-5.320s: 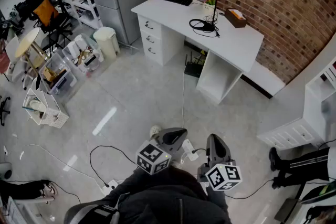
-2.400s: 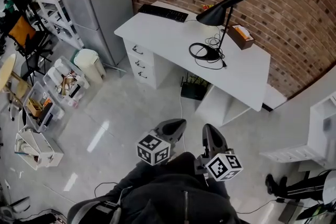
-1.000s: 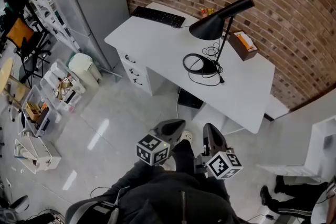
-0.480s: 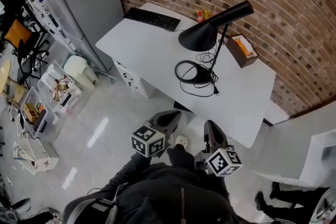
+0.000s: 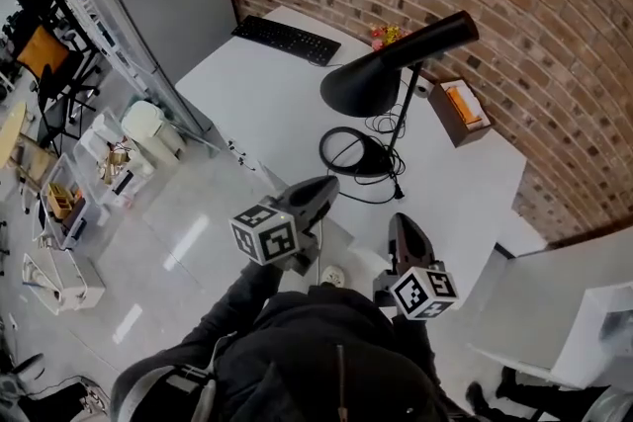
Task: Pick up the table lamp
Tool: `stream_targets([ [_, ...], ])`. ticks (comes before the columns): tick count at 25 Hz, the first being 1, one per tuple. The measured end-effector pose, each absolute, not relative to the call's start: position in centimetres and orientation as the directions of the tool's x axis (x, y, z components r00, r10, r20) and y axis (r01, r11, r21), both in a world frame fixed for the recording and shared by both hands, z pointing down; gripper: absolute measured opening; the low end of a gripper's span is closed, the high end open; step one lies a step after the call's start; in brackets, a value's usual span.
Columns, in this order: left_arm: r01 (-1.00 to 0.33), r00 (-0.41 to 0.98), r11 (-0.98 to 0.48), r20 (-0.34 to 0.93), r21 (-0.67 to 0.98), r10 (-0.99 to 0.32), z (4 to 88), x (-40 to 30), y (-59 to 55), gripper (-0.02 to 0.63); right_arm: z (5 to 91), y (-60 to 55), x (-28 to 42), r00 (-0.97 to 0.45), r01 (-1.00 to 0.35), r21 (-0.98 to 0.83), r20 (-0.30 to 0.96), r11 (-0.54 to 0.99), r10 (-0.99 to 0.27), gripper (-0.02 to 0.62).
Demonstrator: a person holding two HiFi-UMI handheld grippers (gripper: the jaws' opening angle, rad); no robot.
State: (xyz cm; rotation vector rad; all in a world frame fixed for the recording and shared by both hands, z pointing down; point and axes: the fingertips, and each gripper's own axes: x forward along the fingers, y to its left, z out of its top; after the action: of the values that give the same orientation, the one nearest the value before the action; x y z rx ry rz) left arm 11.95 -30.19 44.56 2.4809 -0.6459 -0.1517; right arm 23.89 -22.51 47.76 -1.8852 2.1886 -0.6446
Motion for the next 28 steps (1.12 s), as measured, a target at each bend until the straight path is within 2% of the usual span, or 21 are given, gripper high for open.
stream_targets([
  [8,-0.386,0.872,-0.702,-0.012,0.598,-0.49,43.2,14.0,-34.1,0.0,48.3,-27.2,25.2,-0.278,-0.9,-0.383,0.141,0.206,-0.95,0.012],
  [14,-0.311,0.857,-0.633,-0.079,0.709,-0.509,42.8,13.5,-36.4,0.0,48.7,-29.7,26.3,-0.289,-0.921,-0.316,0.166,0.226,-0.943,0.014],
  [18,-0.199,0.836,-0.563,-0.161,0.802,-0.524,42.8,13.1,-37.9,0.0,48.6,-31.3,27.4,-0.266,-0.934,-0.287,0.167,0.212,-0.949,0.014],
  [21,-0.033,0.807,-0.529,-0.289,0.848,-0.515,41.7,13.1,-38.8,0.002,48.9,-32.3,27.9,-0.251,-0.942,-0.271,0.176,0.198,-0.952,0.014],
  [22,0.017,0.797,-0.526,-0.329,0.85,-0.506,41.2,13.1,-39.1,0.016,49.0,-32.7,27.9,-0.246,-0.946,-0.259,0.182,0.195,-0.952,0.014],
  [24,0.077,0.787,-0.518,-0.371,0.852,-0.493,40.8,13.2,-39.9,0.171,49.3,-33.5,27.9,-0.243,-0.952,-0.233,0.192,0.196,-0.951,0.017],
  [25,0.091,0.787,-0.517,-0.379,0.851,-0.486,40.7,13.4,-40.2,0.208,49.4,-34.0,27.8,-0.248,-0.953,-0.223,0.194,0.204,-0.949,0.021],
  [26,0.1,0.788,-0.516,-0.385,0.85,-0.48,40.7,13.5,-40.6,0.209,49.4,-34.4,27.6,-0.257,-0.953,-0.213,0.195,0.215,-0.946,0.038],
  [28,0.121,0.785,-0.512,-0.397,0.851,-0.475,40.5,13.7,-41.2,0.209,49.5,-35.4,27.4,-0.274,-0.953,-0.188,0.201,0.237,-0.94,0.115],
])
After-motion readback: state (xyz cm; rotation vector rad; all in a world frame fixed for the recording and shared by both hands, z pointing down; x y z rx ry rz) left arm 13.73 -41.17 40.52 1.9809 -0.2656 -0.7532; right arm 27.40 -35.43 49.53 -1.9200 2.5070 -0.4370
